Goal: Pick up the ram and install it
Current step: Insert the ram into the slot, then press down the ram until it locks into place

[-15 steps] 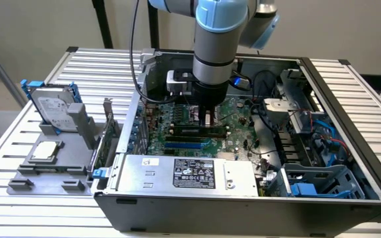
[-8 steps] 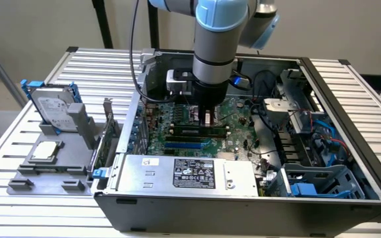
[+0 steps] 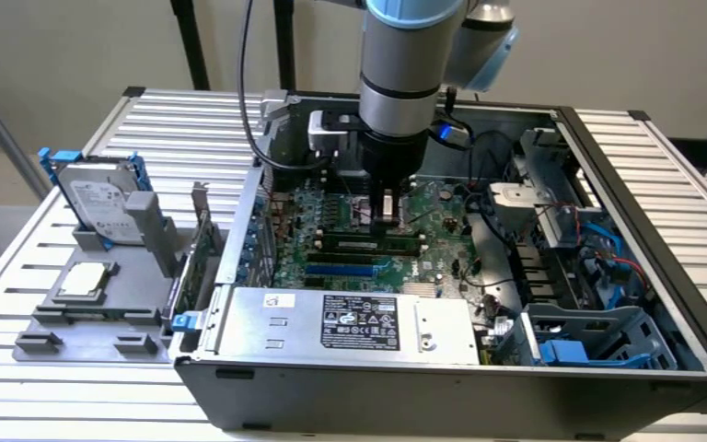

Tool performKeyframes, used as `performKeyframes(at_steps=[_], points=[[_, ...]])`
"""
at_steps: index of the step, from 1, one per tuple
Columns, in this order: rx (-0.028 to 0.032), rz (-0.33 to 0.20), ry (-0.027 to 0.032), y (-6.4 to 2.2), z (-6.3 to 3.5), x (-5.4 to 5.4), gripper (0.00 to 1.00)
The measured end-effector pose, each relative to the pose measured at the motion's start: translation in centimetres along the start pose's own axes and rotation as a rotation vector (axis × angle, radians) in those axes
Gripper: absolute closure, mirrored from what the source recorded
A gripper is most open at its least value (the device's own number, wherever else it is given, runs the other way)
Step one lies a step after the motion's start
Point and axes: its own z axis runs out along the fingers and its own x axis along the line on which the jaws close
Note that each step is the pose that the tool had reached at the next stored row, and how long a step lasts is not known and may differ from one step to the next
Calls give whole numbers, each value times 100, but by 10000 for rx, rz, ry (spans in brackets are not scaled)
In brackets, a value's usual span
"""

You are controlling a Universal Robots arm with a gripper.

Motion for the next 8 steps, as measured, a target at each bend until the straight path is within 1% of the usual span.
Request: performKeyframes(at_steps=[1,2,3,8], points=[[2,0,-3,1,-1,0,87],[2,1,-5,3,-1,0,87],[2,1,-4,4,-1,0,89],[1,1,0,5,-3,0,89]])
